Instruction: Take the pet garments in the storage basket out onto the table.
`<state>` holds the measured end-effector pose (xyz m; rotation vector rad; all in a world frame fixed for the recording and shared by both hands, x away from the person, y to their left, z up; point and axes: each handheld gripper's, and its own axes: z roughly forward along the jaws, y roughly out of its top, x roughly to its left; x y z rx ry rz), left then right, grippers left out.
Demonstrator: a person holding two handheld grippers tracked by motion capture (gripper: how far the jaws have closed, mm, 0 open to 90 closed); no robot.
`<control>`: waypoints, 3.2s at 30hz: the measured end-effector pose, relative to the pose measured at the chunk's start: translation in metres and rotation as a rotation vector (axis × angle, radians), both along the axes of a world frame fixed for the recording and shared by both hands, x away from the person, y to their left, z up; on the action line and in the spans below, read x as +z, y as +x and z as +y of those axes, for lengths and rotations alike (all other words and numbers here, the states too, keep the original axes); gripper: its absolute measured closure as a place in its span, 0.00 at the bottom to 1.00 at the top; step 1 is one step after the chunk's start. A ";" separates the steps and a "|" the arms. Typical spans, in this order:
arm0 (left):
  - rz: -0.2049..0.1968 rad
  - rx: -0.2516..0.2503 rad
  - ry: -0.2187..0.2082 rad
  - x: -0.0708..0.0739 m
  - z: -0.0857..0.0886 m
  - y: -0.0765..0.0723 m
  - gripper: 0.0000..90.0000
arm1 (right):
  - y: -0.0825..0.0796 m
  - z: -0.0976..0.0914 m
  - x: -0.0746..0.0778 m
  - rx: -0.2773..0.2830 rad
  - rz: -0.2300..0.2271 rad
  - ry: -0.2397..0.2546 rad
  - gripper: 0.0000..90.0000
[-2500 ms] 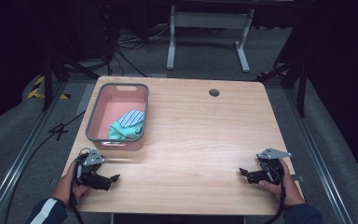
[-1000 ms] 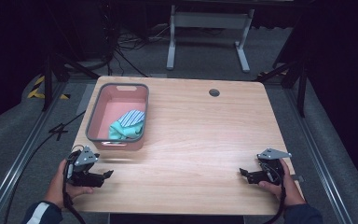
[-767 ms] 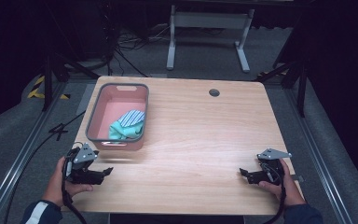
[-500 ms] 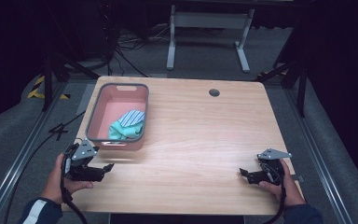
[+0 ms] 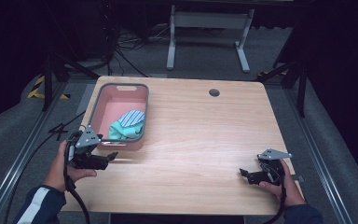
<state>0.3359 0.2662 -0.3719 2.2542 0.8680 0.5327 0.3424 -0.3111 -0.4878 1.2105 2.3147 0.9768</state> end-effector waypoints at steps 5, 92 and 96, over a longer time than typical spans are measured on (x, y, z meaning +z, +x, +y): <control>0.006 -0.006 -0.003 0.006 -0.004 0.011 0.20 | 0.000 0.000 0.000 0.000 0.000 0.000 0.03; 0.468 0.052 0.328 -0.056 -0.057 0.181 0.75 | 0.000 0.000 0.000 0.006 -0.002 -0.004 0.03; 0.457 0.057 0.321 -0.053 -0.056 0.179 0.80 | 0.000 0.000 0.000 0.006 -0.003 -0.004 0.03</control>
